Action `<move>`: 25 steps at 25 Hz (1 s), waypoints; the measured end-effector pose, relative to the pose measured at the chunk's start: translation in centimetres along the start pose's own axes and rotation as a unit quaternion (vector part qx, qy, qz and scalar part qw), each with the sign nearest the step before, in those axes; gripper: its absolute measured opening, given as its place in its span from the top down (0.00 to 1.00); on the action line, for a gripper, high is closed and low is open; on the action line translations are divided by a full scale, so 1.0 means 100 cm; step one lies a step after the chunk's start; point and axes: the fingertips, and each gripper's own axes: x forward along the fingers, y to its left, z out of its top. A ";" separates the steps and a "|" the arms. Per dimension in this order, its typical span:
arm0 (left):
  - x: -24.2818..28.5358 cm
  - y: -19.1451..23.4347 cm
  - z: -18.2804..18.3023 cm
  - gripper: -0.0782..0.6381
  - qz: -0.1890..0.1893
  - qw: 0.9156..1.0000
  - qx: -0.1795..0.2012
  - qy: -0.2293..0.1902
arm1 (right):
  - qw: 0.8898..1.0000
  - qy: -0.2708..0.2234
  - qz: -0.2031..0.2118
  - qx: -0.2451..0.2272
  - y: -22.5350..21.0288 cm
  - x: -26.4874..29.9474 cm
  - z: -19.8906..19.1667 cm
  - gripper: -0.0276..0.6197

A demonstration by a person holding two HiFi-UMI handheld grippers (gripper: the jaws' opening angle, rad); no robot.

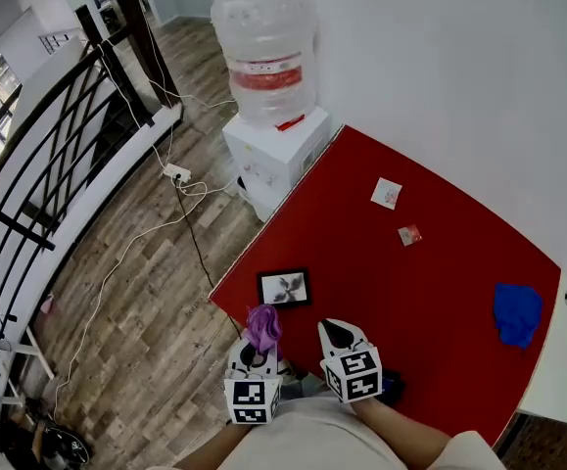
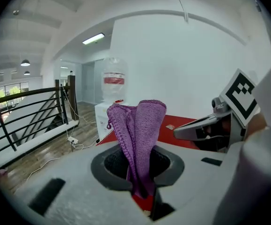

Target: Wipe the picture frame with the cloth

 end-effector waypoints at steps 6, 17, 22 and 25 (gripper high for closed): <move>-0.005 0.007 -0.001 0.81 0.004 1.000 -0.012 -0.001 | 1.000 -0.004 -0.010 -0.012 0.006 0.000 0.005 0.95; -0.005 0.003 0.000 0.81 -0.002 1.000 -0.008 0.000 | 1.000 -0.009 -0.012 -0.017 0.009 -0.005 0.007 0.95; -0.005 0.003 0.002 0.81 -0.001 1.000 -0.003 0.003 | 1.000 -0.008 -0.015 -0.021 0.009 -0.004 0.006 0.95; -0.005 0.004 0.001 0.81 0.000 1.000 -0.001 0.004 | 1.000 -0.004 -0.013 -0.022 0.009 -0.002 0.005 0.95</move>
